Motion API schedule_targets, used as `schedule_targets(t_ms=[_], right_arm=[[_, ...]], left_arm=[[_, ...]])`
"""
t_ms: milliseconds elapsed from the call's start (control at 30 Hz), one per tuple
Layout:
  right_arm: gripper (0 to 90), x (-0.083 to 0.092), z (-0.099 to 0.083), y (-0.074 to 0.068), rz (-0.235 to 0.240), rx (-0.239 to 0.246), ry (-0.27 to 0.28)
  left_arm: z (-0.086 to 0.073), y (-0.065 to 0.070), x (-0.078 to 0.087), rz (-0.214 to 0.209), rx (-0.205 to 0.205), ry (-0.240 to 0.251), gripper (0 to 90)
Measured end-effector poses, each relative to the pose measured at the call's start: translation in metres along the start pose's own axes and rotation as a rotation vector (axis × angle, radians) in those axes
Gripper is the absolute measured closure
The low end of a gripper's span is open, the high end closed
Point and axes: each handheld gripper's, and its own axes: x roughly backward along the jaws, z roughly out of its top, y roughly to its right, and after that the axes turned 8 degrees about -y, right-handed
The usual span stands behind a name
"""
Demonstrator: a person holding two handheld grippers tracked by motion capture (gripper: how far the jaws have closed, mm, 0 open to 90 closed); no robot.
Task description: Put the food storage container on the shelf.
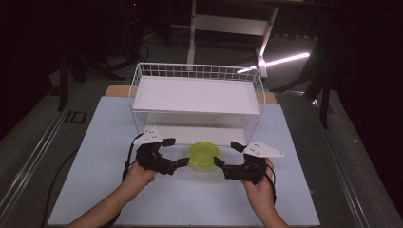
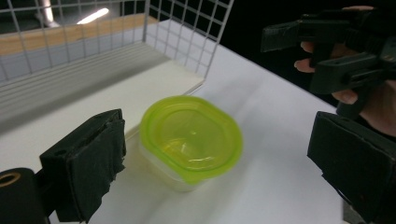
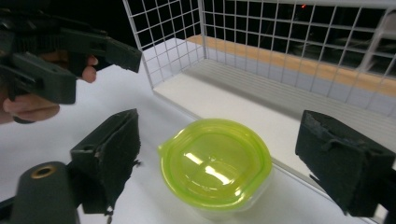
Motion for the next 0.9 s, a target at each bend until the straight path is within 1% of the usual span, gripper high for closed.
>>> schedule_targets(t_ms=[33,67,133,167,233,267,300,333,367,400,433,467,500,533,567,600,633,667,700,733,800,833,867,900], right_arm=[[14.7,-0.003,0.0,0.004,0.02,-0.016,-0.006],[14.7,-0.007,-0.001,0.007,0.015,-0.023,-0.013],[14.7,-0.014,-0.002,0.011,-0.003,-0.029,-0.037],[14.6,-0.017,-0.003,0.014,0.004,-0.037,-0.044],[14.7,-0.024,-0.006,0.018,-0.001,-0.07,-0.07],[15.4,-0.028,-0.007,0.02,-0.004,-0.092,-0.096],[18.4,-0.03,-0.008,0.021,-0.011,-0.104,-0.111],[21.2,-0.031,-0.009,0.022,-0.02,-0.115,-0.121],[23.0,-0.033,-0.011,0.024,-0.027,-0.129,-0.133],[23.8,-0.034,-0.012,0.025,-0.038,-0.131,-0.135],[25.3,-0.035,-0.012,0.026,-0.041,-0.137,-0.141],[25.5,-0.036,-0.013,0.027,-0.036,-0.144,-0.145],[27.6,-0.037,-0.014,0.028,-0.051,-0.146,-0.152],[29.3,-0.038,-0.014,0.029,-0.063,-0.147,-0.153],[29.5,-0.038,-0.015,0.031,-0.07,-0.153,-0.16],[31.5,-0.039,-0.015,0.032,-0.081,-0.157,-0.163],[33.2,-0.039,-0.015,0.033,-0.077,-0.163,-0.166],[35.0,-0.039,-0.016,0.034,-0.083,-0.167,-0.168],[38.4,-0.039,-0.017,0.035,-0.088,-0.179,-0.17],[39.9,-0.039,-0.018,0.037,-0.082,-0.19,-0.171],[41.0,-0.042,-0.02,0.039,-0.086,-0.196,-0.182],[41.1,-0.043,-0.021,0.039,-0.086,-0.198,-0.189],[41.1,-0.044,-0.022,0.038,-0.088,-0.198,-0.196],[41.7,-0.046,-0.023,0.038,-0.084,-0.202,-0.201]], left_arm=[[0.001,0.0,-0.003,0.01,-0.002,-0.014,5.2],[0.001,-0.001,-0.006,0.027,-0.001,-0.028,5.2],[0.003,-0.003,-0.013,0.03,0.008,-0.046,6.4],[0.003,-0.003,-0.016,0.041,0.011,-0.053,6.4],[0.004,-0.005,-0.023,0.068,0.022,-0.069,6.7],[0.004,-0.006,-0.025,0.063,0.025,-0.07,7.5],[0.004,-0.008,-0.028,0.075,0.032,-0.077,8.8],[0.003,-0.01,-0.031,0.075,0.042,-0.084,9.2],[0.003,-0.011,-0.033,0.075,0.048,-0.086,13.4],[0.002,-0.012,-0.035,0.091,0.057,-0.088,15.2],[0.002,-0.012,-0.038,0.089,0.065,-0.095,15.6],[0.001,-0.013,-0.04,0.094,0.073,-0.109,16.3],[0.001,-0.014,-0.043,0.095,0.08,-0.122,17.0],[0.0,-0.016,-0.046,0.106,0.093,-0.145,21.9],[-0.001,-0.017,-0.048,0.114,0.101,-0.153,24.1],[-0.002,-0.019,-0.049,0.116,0.099,-0.161,25.7],[-0.003,-0.021,-0.05,0.115,0.107,-0.165,30.5],[-0.005,-0.023,-0.051,0.111,0.122,-0.164,33.6],[-0.006,-0.025,-0.052,0.106,0.136,-0.165,33.7],[-0.006,-0.025,-0.054,0.104,0.146,-0.176,34.6],[-0.008,-0.026,-0.056,0.117,0.159,-0.185,36.2],[-0.009,-0.026,-0.056,0.123,0.169,-0.185,40.8],[-0.009,-0.027,-0.057,0.12,0.186,-0.184,41.2],[-0.009,-0.029,-0.058,0.107,0.191,-0.197,42.1]])
